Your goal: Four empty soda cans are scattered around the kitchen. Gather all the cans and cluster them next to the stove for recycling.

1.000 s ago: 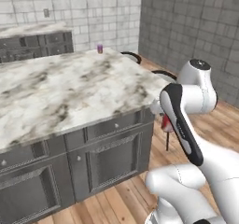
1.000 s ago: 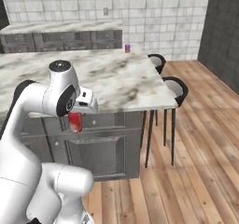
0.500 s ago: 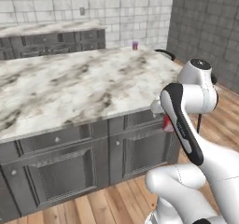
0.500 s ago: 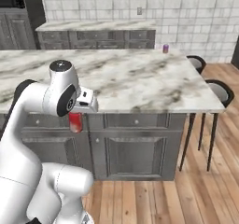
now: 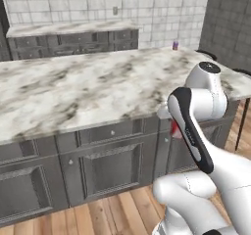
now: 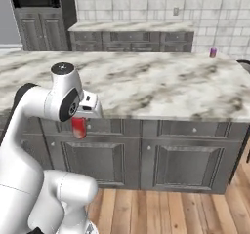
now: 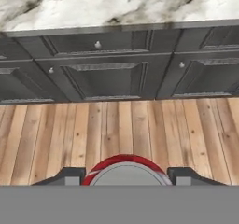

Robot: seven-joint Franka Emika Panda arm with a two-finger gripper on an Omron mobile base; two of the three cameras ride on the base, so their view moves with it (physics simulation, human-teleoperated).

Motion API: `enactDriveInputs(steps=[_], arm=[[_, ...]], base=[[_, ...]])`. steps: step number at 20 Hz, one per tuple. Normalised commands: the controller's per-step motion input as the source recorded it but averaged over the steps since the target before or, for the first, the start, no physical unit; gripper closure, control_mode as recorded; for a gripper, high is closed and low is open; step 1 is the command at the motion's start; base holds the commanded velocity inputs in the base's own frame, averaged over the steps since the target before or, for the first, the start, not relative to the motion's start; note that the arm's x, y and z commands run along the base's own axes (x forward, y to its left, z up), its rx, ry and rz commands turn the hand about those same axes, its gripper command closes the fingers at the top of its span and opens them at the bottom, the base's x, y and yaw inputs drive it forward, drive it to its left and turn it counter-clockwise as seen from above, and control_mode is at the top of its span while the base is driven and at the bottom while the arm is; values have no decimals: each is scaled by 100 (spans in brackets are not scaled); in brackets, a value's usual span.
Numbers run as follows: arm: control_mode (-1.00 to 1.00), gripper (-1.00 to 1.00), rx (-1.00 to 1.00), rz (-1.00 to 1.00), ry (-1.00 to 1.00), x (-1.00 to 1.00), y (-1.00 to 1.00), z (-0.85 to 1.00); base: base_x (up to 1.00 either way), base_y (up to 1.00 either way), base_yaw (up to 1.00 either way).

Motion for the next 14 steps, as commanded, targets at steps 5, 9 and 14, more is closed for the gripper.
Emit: enactDriveInputs(steps=[5, 9, 14], arm=[[100, 100, 0, 0, 0, 0, 0, 0], [100, 100, 0, 0, 0, 0, 0, 0], [100, 100, 0, 0, 0, 0, 0, 0]], base=[[-26, 98, 4], [-29, 100, 5], [-31, 100, 7]])
